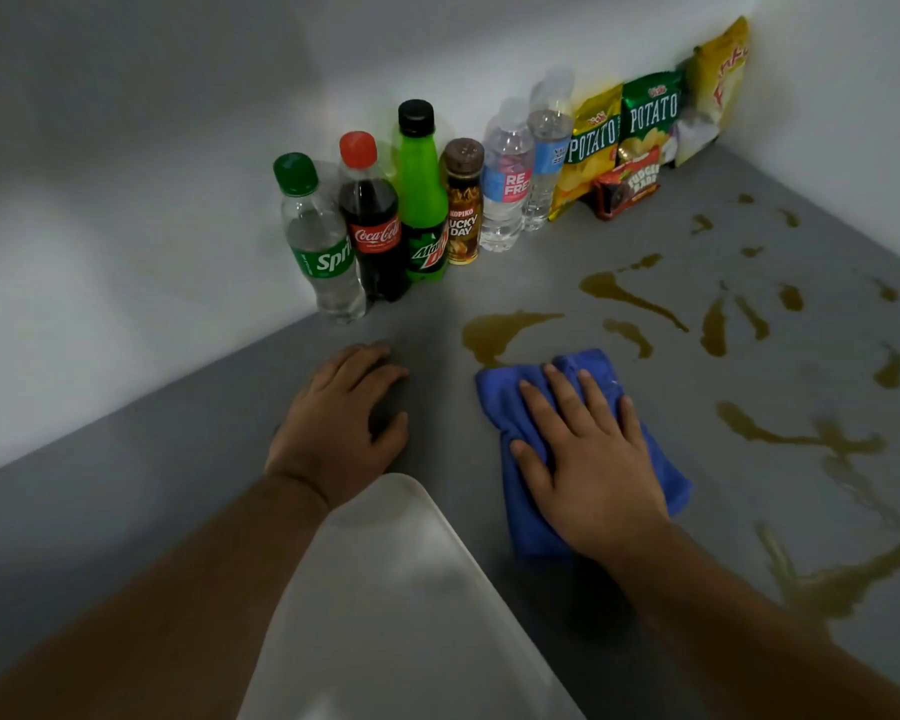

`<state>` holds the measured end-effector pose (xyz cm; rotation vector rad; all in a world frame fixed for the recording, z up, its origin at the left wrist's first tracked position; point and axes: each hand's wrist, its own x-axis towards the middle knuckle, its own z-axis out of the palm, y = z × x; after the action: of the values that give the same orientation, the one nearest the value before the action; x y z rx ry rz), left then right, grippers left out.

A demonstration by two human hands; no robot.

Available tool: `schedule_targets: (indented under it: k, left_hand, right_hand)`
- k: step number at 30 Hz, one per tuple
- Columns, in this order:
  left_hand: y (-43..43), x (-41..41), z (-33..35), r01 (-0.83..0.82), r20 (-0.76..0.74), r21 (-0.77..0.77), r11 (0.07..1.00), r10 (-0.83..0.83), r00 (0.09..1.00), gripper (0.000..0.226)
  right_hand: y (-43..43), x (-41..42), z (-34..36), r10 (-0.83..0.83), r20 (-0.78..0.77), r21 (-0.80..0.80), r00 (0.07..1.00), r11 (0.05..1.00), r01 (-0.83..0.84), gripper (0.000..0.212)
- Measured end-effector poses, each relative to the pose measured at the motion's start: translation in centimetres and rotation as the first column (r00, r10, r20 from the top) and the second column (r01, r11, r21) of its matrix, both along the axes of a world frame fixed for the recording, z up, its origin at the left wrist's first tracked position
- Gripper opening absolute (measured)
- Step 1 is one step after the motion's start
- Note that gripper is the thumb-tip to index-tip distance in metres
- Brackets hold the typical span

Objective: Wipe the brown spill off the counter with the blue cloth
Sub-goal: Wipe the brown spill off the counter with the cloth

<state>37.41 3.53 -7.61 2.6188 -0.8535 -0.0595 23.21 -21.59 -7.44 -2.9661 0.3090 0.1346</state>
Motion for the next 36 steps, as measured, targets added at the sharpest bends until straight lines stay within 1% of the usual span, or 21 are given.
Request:
schedule_targets:
  k: [2,4,7,9,11,13,15,18,21,24,28,32,36]
  left_hand:
    - [-0.1,-0.1,0.0,-0.009,-0.004,-0.006,1.0,0.009,1.0,0.055]
    - [-0.1,0.0,0.0,-0.014,0.003,0.006,1.0,0.014,1.0,0.056]
    - [-0.2,-0.1,0.0,-0.013,0.034,0.041,0.999,0.012,0.999,0.058]
    - [-0.1,-0.1,0.0,-0.013,0.033,0.045,0.999,0.011,0.999,0.058]
    - [0.0,-0.1,0.0,-0.018,0.028,0.043,0.999,0.016,0.999,0.059]
    - [-0.1,-0.1,-0.1,-0.019,0.028,0.045,0.999,0.018,0.999,0.059]
    - [-0.1,0.0,-0.1,-0.014,0.026,0.043,0.999,0.012,1.0,0.058]
    - [0.0,0.0,-0.1,-0.017,0.027,0.03,0.999,0.017,0.999,0.056]
    - [-0.1,0.0,-0.1,-0.023,0.03,0.021,1.0,0.023,0.999,0.056]
    - [-0.2,-0.1,0.0,-0.028,0.026,0.015,1.0,0.027,0.999,0.057]
    - [-0.2,-0.2,0.1,-0.034,0.014,0.028,0.999,0.034,0.999,0.057]
    - [-0.3,-0.3,0.3,-0.039,0.012,0.033,0.999,0.038,0.999,0.057]
    - [-0.2,-0.2,0.3,-0.03,0.007,0.024,0.999,0.03,1.0,0.057]
  right_hand:
    - [0.6,-1.8,-0.2,-0.029,-0.014,-0.013,0.999,0.999,0.029,0.066]
    - [1.6,-2.9,-0.4,-0.004,-0.052,-0.029,0.999,1.0,0.002,0.066]
    - [2.5,-2.2,-0.3,0.099,-0.076,-0.017,0.992,0.995,-0.1,0.065]
    - [2.4,0.0,-0.2,0.188,-0.055,0.013,0.981,0.982,-0.187,0.065]
    - [1.5,2.6,0.1,0.231,-0.041,0.009,0.972,0.973,-0.231,0.065]
    - [-0.1,4.7,0.5,0.208,-0.048,-0.02,0.977,0.978,-0.209,0.066]
    - [-1.6,5.3,0.6,0.136,-0.039,-0.027,0.99,0.99,-0.137,0.067]
    - [-2.6,3.3,0.4,0.04,-0.012,-0.034,0.999,0.999,-0.04,0.067]
    - [-1.3,0.4,0.1,0.026,-0.038,-0.034,0.999,0.999,-0.028,0.068]
    - [1.1,-0.4,-0.2,0.082,-0.069,-0.017,0.994,0.996,-0.084,0.068]
    - [2.2,3.3,0.1,0.198,-0.031,-0.003,0.98,0.98,-0.198,0.066]
    - [1.6,6.6,0.4,0.2,-0.048,-0.025,0.979,0.979,-0.201,0.064]
    - [0.8,3.2,0.1,0.266,-0.012,0.019,0.964,0.964,-0.266,0.063]
